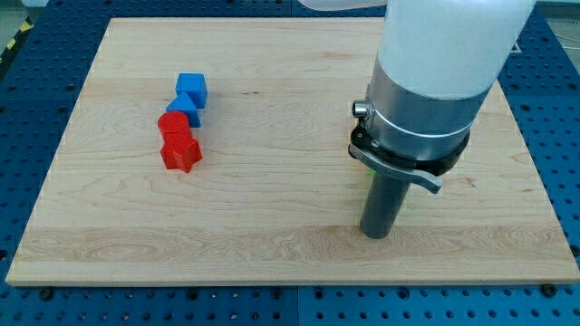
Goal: Move the green circle to the bottom of green star
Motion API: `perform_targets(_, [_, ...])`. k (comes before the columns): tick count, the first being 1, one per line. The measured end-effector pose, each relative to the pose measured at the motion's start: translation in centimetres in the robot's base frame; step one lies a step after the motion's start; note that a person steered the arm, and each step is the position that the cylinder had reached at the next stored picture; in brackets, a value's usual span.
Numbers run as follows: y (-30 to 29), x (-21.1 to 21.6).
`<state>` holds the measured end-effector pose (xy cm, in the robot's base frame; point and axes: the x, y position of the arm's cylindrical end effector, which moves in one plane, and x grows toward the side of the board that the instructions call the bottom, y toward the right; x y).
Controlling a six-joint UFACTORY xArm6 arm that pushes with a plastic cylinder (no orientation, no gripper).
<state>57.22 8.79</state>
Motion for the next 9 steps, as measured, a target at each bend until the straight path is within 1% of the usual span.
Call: perform_targets(9, [0.0, -1.2])
